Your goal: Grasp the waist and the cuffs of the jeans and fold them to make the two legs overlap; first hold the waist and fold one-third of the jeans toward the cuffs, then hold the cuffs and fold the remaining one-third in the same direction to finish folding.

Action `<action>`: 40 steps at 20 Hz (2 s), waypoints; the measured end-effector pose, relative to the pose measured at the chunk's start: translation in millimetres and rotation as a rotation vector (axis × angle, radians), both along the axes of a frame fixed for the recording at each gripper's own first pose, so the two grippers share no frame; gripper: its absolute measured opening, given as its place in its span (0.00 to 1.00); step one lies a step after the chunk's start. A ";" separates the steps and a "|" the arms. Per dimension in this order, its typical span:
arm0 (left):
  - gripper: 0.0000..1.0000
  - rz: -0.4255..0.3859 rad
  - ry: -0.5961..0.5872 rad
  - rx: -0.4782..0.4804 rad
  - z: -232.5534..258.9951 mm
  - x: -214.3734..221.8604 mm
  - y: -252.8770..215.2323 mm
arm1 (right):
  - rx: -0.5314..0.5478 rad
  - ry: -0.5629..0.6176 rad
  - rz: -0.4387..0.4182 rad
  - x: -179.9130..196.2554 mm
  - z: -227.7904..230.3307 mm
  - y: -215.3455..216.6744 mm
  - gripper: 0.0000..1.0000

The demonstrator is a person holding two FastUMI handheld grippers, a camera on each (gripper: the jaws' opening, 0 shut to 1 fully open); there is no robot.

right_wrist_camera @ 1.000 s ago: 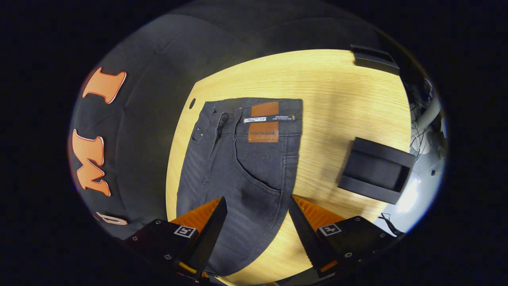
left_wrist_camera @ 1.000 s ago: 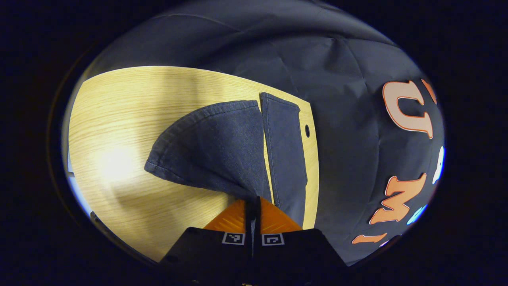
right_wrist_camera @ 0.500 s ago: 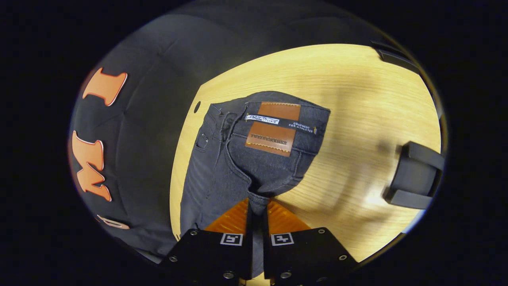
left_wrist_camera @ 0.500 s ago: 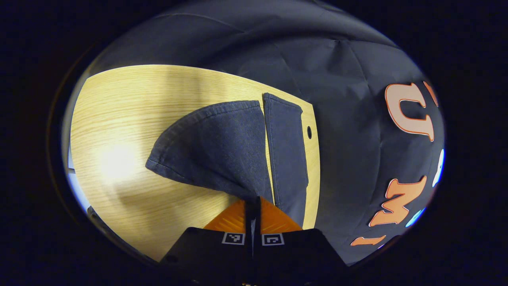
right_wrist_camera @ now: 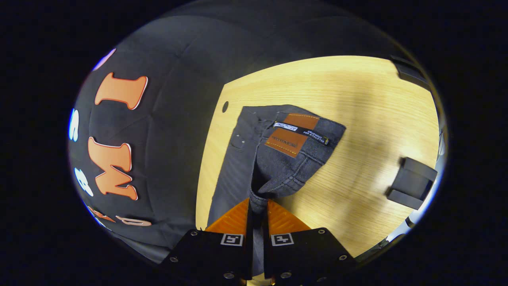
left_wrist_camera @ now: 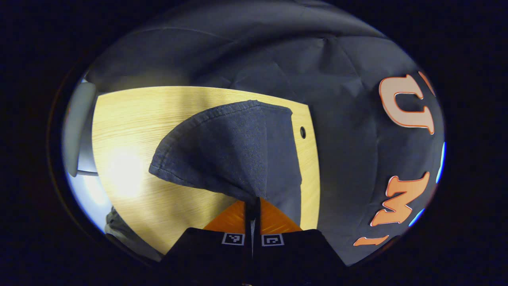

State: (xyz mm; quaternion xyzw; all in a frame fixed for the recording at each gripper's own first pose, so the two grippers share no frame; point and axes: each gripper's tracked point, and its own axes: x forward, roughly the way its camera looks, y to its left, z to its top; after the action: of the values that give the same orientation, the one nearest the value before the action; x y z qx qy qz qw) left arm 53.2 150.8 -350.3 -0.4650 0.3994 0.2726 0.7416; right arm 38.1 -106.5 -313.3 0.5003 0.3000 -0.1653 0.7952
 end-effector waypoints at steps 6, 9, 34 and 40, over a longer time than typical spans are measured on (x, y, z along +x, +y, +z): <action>0.01 -0.061 0.125 0.062 16.1 55.3 10.0 | -0.033 -0.044 0.027 67.0 36.5 15.7 0.12; 0.01 -0.061 0.204 0.075 9.5 80.9 16.6 | -0.022 -0.020 0.025 101.7 29.1 18.6 0.11; 0.98 -0.400 0.007 0.216 3.0 320.0 -44.9 | -0.204 -0.005 0.151 205.6 48.0 18.2 0.98; 0.98 -0.466 -0.135 0.174 27.3 259.8 -75.9 | -0.182 -0.093 0.068 134.6 62.4 -8.6 0.98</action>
State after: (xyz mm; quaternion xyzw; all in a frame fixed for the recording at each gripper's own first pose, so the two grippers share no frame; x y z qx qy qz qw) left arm 313.0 74.9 -323.0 -0.3121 0.4201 0.0962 0.8467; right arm 172.6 -115.1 -250.9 0.4229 0.2633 -0.1414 0.8554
